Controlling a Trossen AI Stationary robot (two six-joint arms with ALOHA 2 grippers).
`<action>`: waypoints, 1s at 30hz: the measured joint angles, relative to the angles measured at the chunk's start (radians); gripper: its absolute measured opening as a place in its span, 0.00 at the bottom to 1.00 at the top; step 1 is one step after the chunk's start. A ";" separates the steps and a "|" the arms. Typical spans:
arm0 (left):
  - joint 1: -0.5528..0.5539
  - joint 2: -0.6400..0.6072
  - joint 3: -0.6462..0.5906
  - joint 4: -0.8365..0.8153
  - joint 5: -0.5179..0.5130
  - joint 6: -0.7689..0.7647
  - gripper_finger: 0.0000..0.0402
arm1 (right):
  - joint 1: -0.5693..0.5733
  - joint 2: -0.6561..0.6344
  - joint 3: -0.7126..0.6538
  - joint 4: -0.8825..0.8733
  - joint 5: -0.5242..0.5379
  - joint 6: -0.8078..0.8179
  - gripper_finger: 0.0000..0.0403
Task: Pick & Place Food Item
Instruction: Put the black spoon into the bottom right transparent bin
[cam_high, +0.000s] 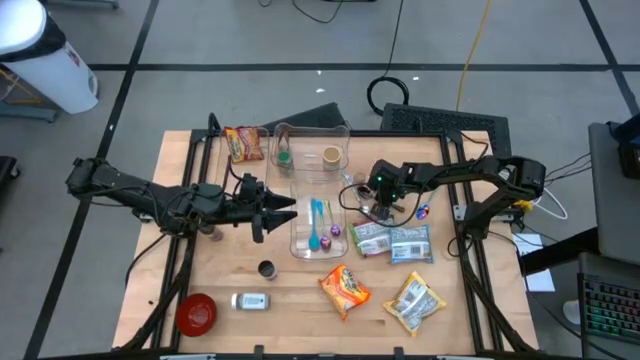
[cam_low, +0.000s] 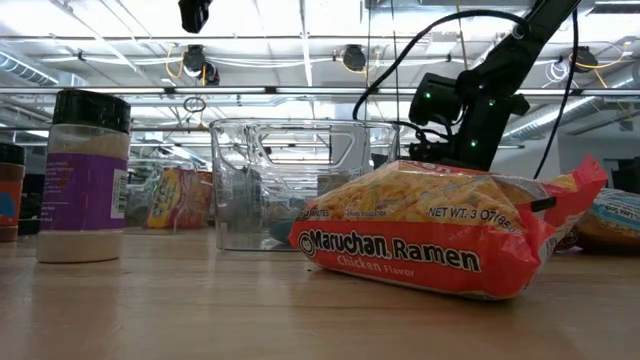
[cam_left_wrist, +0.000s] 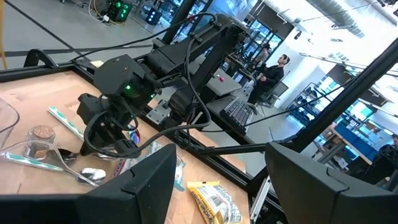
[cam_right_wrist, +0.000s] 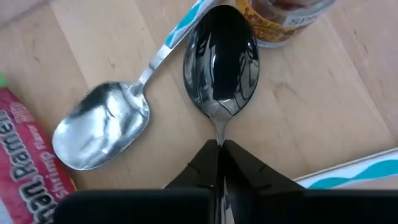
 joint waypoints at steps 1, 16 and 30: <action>0.000 0.000 0.000 0.001 0.000 0.000 0.64 | 0.000 -0.009 0.000 0.000 -0.001 0.009 0.01; 0.000 0.000 0.000 0.002 0.004 -0.033 0.64 | 0.077 -0.398 0.002 -0.049 0.022 0.090 0.00; 0.090 0.001 0.000 0.005 0.169 -0.488 0.64 | 0.459 -0.493 0.215 0.179 0.442 -0.286 0.00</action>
